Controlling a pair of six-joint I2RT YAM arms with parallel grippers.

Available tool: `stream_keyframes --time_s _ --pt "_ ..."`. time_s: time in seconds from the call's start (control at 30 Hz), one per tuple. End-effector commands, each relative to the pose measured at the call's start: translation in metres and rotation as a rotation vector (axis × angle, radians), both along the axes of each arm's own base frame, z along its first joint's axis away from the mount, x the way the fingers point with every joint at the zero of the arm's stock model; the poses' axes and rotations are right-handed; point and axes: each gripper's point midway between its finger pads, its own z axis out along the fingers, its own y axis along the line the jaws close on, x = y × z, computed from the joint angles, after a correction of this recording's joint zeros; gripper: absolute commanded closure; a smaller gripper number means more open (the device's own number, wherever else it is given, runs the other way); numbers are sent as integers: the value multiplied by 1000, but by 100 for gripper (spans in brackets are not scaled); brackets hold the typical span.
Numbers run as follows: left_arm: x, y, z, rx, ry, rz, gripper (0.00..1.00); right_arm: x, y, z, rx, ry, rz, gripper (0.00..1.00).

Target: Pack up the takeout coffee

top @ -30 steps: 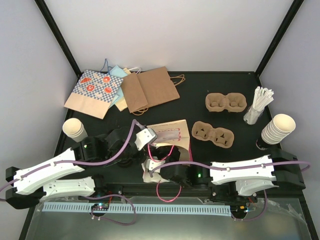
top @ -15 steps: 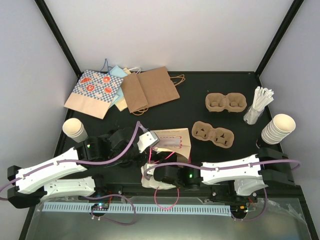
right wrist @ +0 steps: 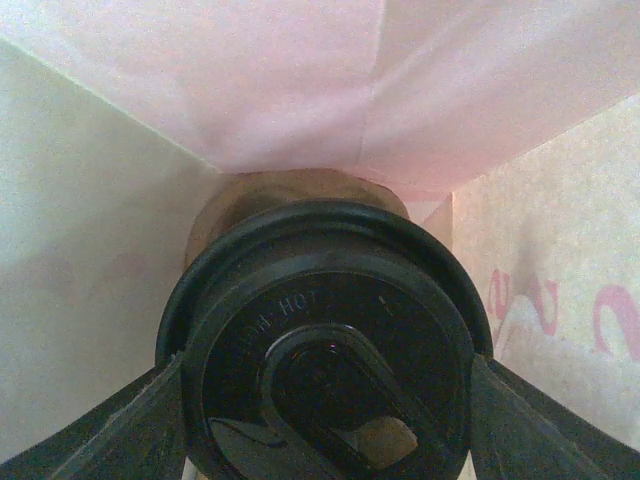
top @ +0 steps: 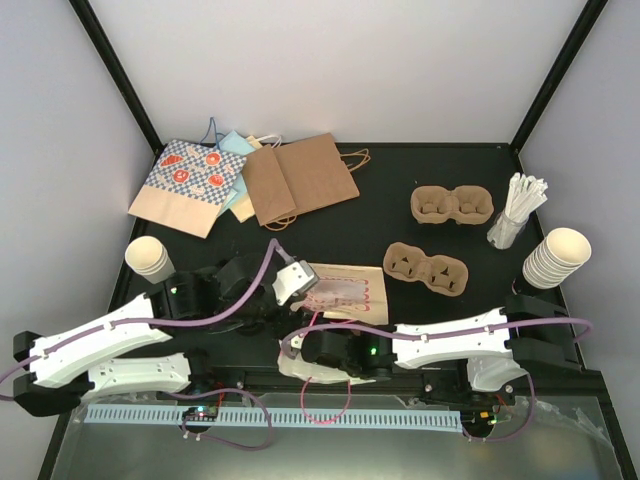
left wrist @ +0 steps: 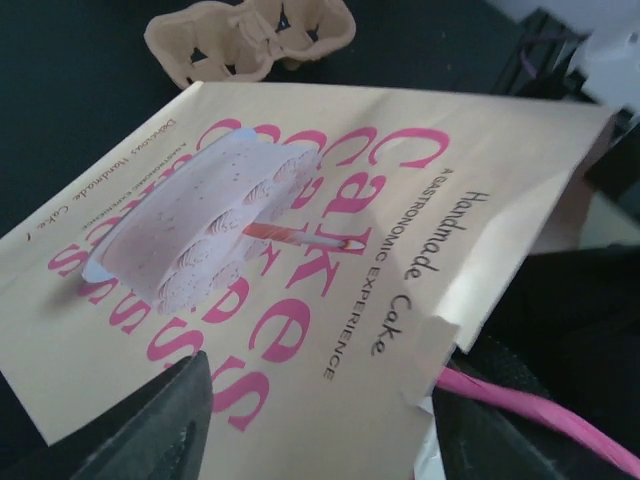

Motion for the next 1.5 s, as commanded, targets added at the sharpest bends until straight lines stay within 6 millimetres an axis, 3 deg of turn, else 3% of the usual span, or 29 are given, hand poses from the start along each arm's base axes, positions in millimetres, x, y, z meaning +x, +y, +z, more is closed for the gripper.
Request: stream_keyframes --time_s 0.0,0.07,0.23,0.33,0.47,0.53,0.63,0.67,0.8,0.83,0.9,1.07,1.23,1.47 --pt "-2 5 56 -154 -19 39 31 -2 -5 -4 -6 35 -8 38" --pt "3 15 77 -206 -35 92 20 -3 -6 -4 -7 40 -6 38" --pt "16 39 115 -275 -60 211 9 -4 -7 -5 -12 50 -6 38" --pt "35 56 117 -260 -60 328 8 -5 -8 -4 -14 58 -5 38" --pt "71 81 102 -236 -21 509 7 -6 -9 -1 -2 66 -8 38" --pt "90 83 86 -220 19 546 8 -5 -10 0 2 65 -10 38" --pt "125 83 44 -174 118 577 18 -6 -11 2 8 63 -9 36" --pt "137 81 27 -163 157 578 26 -6 -12 2 8 63 -8 36" --pt "172 76 -35 -95 313 552 81 -7 -12 3 4 70 -8 36" --pt "178 74 -47 -64 348 554 90 -7 -12 4 6 71 -9 36" --pt "190 67 -72 -24 403 547 98 -6 -13 5 8 68 -7 36" --pt "210 48 -112 7 480 506 98 -7 -13 5 7 65 8 37" --pt "208 19 -161 86 607 418 98 -7 -14 -1 -13 60 10 37" --pt "212 -6 -197 142 661 376 99 -8 -13 -2 -14 73 10 37"
